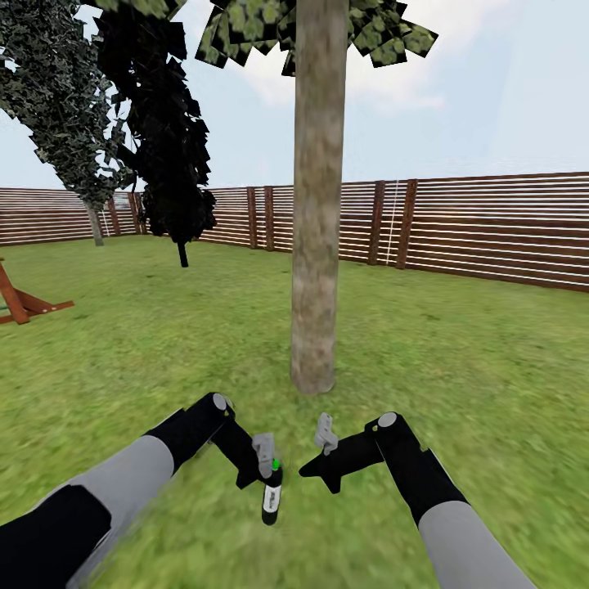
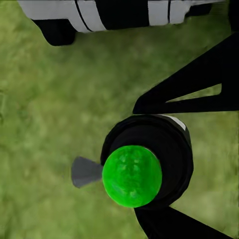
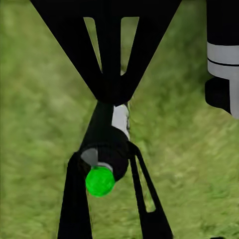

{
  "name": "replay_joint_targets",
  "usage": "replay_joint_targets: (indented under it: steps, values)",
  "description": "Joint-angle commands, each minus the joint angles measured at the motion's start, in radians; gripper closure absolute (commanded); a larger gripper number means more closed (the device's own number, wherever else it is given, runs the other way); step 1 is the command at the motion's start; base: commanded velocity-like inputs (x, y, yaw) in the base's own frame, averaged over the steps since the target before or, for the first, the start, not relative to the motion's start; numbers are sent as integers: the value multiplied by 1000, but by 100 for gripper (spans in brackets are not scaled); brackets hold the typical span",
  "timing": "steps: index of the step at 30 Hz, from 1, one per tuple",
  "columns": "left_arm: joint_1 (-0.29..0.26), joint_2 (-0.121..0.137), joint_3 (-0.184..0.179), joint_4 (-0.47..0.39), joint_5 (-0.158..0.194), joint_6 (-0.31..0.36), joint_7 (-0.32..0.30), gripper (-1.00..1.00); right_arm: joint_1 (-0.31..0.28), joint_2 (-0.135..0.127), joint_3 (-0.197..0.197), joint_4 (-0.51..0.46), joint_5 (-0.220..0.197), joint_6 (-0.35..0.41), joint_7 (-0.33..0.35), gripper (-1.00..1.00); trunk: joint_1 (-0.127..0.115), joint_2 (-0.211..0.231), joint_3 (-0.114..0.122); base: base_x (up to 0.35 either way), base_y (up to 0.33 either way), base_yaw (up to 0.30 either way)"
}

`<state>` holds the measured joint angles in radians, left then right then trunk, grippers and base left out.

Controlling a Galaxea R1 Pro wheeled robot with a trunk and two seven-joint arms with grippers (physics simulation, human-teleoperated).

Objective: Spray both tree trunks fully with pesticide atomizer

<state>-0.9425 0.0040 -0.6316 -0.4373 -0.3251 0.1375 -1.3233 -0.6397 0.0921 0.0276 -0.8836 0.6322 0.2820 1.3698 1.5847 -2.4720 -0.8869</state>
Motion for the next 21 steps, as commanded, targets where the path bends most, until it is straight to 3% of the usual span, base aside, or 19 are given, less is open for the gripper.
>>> replay_joint_targets:
  steps: [1,4,5,6,8,9,12,13,14,15,16,17,18,19,20,21]
  values:
    - [-3,30,3,0,1,2,-1,100,0,0,0,0,0,0,0,100,0,0,0,0,0,0]
    - [-6,99,7,0,1,45,3,100,0,0,-1,1,1,0,1,100,0,0,0,0,0,0]
    - [-6,123,33,0,2,53,5,100,0,-1,-1,1,2,0,1,100,0,0,0,0,0,0]
    - [-6,139,85,1,2,58,7,100,0,-2,-2,1,2,-1,0,100,0,0,0,0,0,0]
    - [-6,166,234,5,1,63,39,100,0,-8,-5,8,3,-3,-3,100,0,0,0,0,0,0]
    - [-5,174,290,6,0,64,68,100,2,-27,-7,19,4,-5,-7,100,0,0,0,0,0,0]
    - [2,180,391,20,3,65,203,100,3,-170,-13,144,4,-7,-28,100,0,0,0,0,0,0]
    - [3,178,422,60,5,65,270,100,5,-215,-17,218,3,-8,-87,100,0,0,0,0,0,0]
    - [3,171,463,112,13,64,356,100,6,-263,-39,302,1,-9,-188,100,0,0,0,0,0,0]
    - [3,160,506,153,31,62,446,100,10,-308,-81,382,-1,-10,-292,-100,0,0,0,0,0,0]
    - [4,152,536,181,53,61,515,100,11,-336,-128,436,-3,-14,-362,-100,0,0,0,0,0,0]
    - [4,140,564,220,93,59,612,100,13,-368,-221,501,-5,-36,-455,-100,0,0,0,0,0,0]
    - [4,133,575,242,118,57,662,100,13,-380,-286,527,-6,-59,-502,-100,0,0,0,0,0,0]
    - [4,123,582,263,149,51,706,100,13,-388,-376,543,-9,-105,-550,-100,0,0,0,0,0,0]
    - [4,108,588,290,188,34,754,100,14,-395,-515,558,-10,-180,-619,-100,0,0,0,0,0,0]
    - [4,102,591,304,207,19,781,100,14,-397,-601,564,-11,-225,-661,-100,0,0,0,0,0,0]
